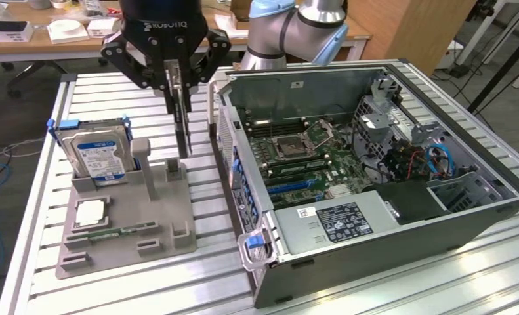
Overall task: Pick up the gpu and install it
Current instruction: 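Pick up the gpu and move the gpu toward the slot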
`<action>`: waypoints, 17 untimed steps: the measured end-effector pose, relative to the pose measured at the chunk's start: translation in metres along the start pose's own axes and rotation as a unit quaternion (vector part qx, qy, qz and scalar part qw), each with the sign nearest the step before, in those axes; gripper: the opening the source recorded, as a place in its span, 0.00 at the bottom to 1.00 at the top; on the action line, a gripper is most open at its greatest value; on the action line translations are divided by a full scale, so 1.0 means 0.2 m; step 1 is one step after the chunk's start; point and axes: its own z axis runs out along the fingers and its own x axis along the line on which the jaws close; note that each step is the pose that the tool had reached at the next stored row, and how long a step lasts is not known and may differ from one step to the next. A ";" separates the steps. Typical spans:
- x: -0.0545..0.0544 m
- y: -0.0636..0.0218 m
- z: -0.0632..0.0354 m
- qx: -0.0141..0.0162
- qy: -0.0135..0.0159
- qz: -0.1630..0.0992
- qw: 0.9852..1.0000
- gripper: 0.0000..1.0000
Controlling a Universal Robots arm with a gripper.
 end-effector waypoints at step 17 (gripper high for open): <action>-0.07 0.002 0.003 0.000 0.000 0.000 1.000 0.26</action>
